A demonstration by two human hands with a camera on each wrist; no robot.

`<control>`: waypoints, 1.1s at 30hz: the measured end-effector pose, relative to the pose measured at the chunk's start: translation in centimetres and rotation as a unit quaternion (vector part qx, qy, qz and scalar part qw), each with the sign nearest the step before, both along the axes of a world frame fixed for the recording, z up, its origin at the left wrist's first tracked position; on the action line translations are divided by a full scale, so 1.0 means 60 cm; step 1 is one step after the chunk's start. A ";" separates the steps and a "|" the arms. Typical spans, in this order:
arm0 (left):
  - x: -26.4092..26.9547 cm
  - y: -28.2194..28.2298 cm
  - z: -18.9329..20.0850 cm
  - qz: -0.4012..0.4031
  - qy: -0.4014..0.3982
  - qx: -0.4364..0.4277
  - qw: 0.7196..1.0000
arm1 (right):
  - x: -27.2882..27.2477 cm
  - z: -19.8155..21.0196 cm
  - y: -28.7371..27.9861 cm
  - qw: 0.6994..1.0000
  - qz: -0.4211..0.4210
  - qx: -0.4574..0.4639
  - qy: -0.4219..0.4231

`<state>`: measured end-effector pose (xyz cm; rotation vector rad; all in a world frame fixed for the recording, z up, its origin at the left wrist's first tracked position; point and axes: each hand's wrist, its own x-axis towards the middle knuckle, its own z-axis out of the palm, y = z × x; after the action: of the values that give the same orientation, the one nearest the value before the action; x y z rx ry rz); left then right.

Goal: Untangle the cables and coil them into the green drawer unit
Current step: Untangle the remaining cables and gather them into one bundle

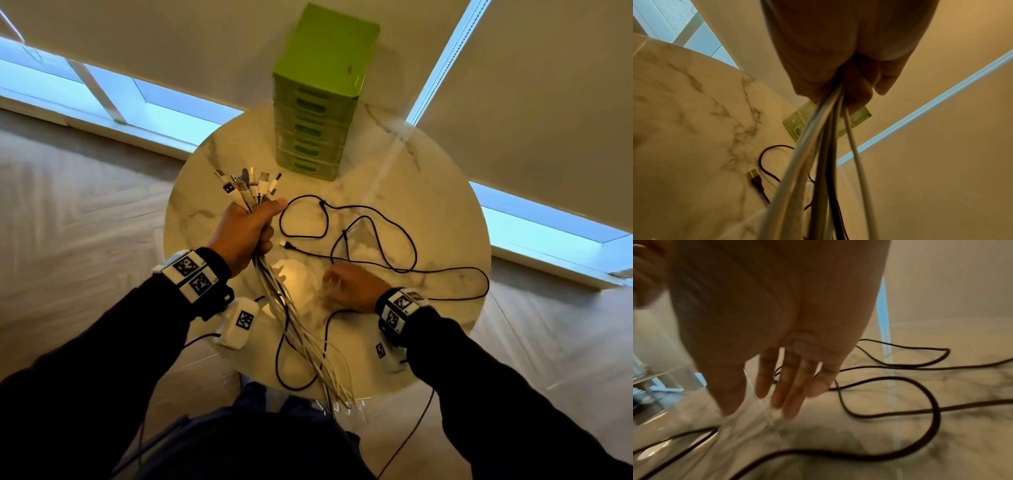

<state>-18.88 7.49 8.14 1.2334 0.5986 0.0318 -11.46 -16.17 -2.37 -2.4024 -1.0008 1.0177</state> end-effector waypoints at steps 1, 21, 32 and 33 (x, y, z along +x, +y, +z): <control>-0.003 0.005 0.000 0.004 0.000 0.003 1.000 | -0.015 -0.004 0.005 0.998 0.060 -0.014 0.024; -0.035 0.011 -0.025 0.037 0.025 0.013 0.999 | 0.013 -0.043 0.103 0.954 0.041 -0.142 -0.262; -0.011 -0.002 -0.049 0.084 -0.006 -0.048 0.995 | 0.084 0.121 0.119 0.923 -0.231 0.275 -0.141; -0.005 -0.007 -0.047 0.088 -0.011 -0.054 0.995 | 0.067 0.138 0.122 0.918 -0.225 0.301 -0.128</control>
<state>-19.19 7.06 5.33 1.0730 0.6800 0.1578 -7.42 -8.86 5.88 -2.1034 -0.6521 0.1874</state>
